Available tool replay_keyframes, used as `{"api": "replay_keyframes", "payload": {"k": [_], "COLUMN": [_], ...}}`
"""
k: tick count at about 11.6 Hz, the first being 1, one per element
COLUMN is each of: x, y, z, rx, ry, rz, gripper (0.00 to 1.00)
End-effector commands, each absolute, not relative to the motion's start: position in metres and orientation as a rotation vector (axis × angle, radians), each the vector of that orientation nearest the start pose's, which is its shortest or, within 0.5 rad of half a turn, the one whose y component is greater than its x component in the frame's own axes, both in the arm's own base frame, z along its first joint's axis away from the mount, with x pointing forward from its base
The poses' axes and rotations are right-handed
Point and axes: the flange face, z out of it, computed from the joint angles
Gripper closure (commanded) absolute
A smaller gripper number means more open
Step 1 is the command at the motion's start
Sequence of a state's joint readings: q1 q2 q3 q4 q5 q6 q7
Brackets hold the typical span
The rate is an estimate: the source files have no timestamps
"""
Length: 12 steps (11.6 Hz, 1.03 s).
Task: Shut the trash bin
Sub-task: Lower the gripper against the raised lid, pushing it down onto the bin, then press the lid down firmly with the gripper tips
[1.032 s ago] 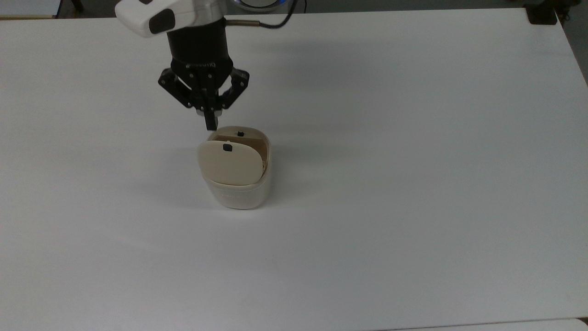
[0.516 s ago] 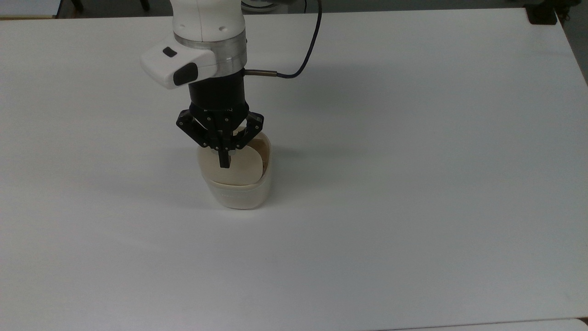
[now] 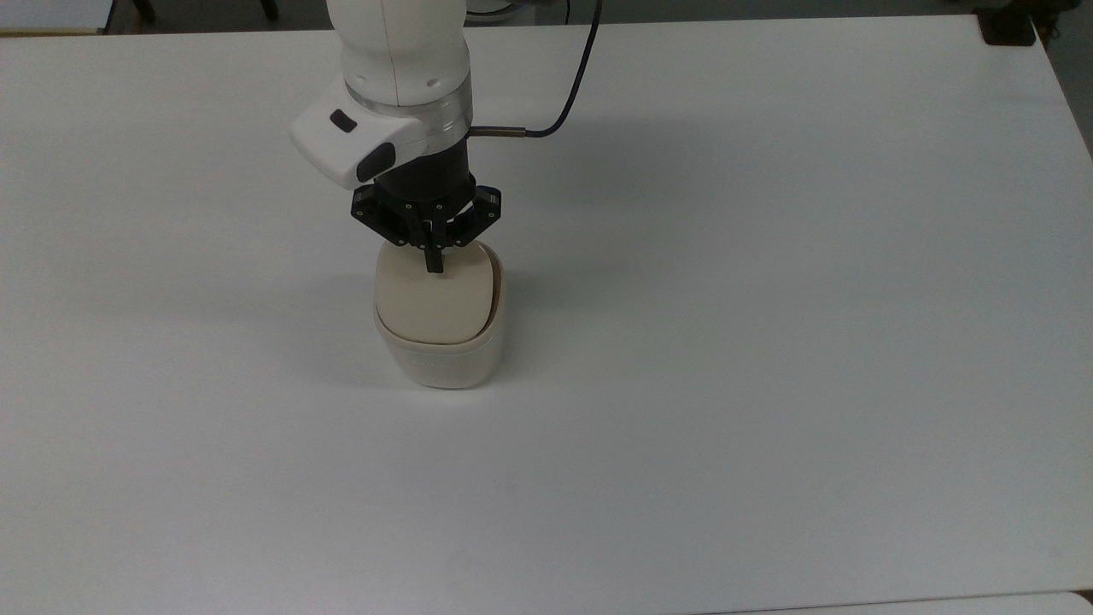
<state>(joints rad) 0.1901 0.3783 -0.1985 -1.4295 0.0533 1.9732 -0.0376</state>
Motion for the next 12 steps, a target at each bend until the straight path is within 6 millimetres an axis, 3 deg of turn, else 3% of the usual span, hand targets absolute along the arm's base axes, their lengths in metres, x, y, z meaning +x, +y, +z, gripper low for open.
{"api": "replay_keyframes", "payload": {"k": [1,5,12], "x": [0.673,0.672,0.678], "y": [0.018,0.025,0.028], "z": [0.466,0.442,0.417], "rx": [-3.179,-3.191,-3.208], "ry": [-0.109,-0.133,-0.142], "rz": [-0.132,-0.074,-0.052], "gripper": [1.0,1.0,1.0]}}
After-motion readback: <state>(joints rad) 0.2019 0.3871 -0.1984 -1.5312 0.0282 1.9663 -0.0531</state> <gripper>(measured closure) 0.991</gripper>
